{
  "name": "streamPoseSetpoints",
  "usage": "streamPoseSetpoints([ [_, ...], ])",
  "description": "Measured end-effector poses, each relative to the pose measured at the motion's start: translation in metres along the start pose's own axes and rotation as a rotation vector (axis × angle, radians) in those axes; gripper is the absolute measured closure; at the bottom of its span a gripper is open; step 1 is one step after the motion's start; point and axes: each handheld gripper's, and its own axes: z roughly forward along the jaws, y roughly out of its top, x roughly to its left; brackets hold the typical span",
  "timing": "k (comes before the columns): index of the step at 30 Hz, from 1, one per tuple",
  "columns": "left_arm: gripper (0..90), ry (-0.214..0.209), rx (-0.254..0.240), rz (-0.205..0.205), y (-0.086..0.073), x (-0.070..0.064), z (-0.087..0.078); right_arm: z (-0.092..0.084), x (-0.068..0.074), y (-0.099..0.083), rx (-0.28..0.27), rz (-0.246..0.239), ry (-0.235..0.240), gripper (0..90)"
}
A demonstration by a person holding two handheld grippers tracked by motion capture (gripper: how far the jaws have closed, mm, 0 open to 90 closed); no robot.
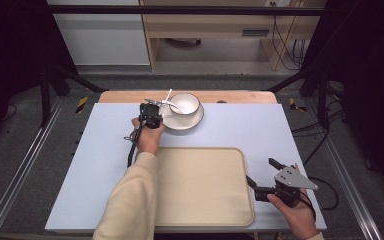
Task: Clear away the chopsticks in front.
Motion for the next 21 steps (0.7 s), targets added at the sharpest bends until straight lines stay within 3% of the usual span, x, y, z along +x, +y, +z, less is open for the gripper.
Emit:
streamPoseSetpoints([
  [7,84.6,0.026,0.013,-0.065,-0.020,0.024,-0.033,0.000,0.002,0.001,-0.002,-0.003,0.007,5.2],
  [11,84.6,0.008,0.007,-0.099,-0.034,0.032,-0.049,0.000,0.003,0.002,-0.005,-0.007,0.012,5.2],
  [16,84.6,-0.004,-0.033,-0.149,-0.052,0.037,-0.072,0.000,0.002,0.002,-0.009,-0.004,0.012,5.2],
  [21,84.6,-0.012,-0.068,-0.158,-0.068,0.030,-0.098,0.000,0.002,0.002,-0.010,-0.003,0.013,5.2],
])
